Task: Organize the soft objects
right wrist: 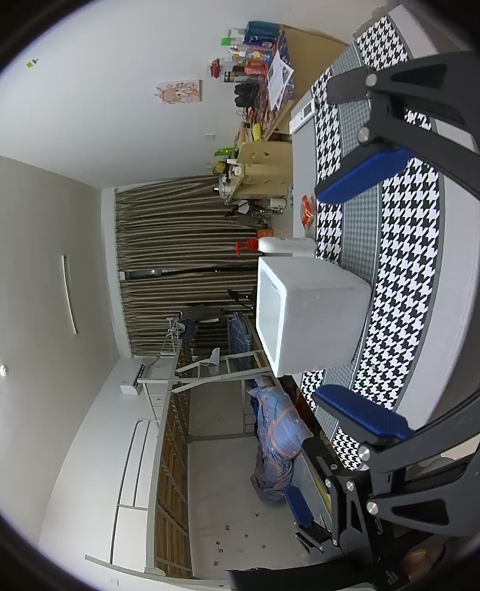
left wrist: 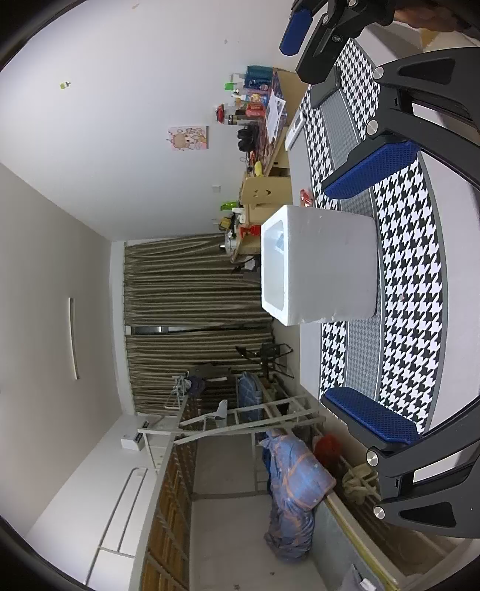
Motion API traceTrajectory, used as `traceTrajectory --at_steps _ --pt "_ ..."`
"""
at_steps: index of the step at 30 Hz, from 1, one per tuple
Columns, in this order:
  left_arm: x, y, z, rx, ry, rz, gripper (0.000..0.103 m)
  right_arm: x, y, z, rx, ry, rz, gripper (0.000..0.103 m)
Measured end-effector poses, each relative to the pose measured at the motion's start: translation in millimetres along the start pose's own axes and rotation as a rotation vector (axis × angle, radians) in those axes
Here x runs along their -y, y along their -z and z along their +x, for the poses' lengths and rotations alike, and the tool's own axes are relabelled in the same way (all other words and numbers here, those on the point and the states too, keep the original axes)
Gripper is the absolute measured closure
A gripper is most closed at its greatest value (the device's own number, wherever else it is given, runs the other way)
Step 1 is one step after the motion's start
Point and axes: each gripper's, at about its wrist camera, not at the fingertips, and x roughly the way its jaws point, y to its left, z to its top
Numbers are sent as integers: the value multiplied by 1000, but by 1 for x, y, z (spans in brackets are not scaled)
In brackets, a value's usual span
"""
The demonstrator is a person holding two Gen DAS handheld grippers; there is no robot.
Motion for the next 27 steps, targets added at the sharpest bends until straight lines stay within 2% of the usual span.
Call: traceTrajectory --at_steps 27 --pt "-3 8 -9 9 10 9 1 -2 7 -5 -5 -3 -2 3"
